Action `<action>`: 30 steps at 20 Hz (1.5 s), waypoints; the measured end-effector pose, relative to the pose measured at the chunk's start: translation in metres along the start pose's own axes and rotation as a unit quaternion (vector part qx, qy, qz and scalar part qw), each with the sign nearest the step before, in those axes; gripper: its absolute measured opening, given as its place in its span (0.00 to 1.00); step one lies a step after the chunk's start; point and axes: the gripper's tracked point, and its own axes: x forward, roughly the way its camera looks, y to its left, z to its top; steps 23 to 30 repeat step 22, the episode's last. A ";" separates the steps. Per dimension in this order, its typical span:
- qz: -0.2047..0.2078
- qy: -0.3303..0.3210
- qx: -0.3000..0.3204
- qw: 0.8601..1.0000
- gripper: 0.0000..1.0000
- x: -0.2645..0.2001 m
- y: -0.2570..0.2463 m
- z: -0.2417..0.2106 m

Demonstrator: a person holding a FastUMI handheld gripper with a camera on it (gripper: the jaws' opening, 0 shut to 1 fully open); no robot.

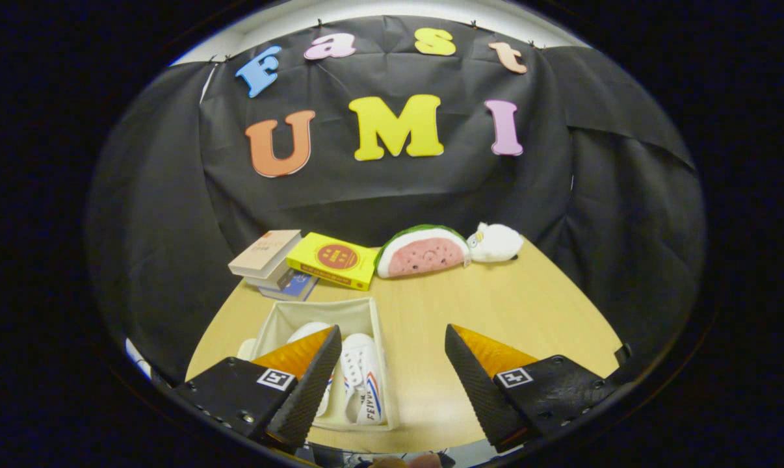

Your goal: Open the storage box then place both shoes into the box .Put the left shoe in first, then the right shoe, with the right side of both shoes facing outward in a uniform manner.

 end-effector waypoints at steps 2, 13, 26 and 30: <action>-0.012 -0.036 -0.015 0.999 0.96 -0.016 -0.012 0.019; -0.012 -0.151 -0.049 0.987 0.95 -0.083 -0.015 0.059; 0.002 -0.173 -0.037 0.984 0.95 -0.102 -0.001 0.060; 0.002 -0.173 -0.037 0.984 0.95 -0.102 -0.001 0.060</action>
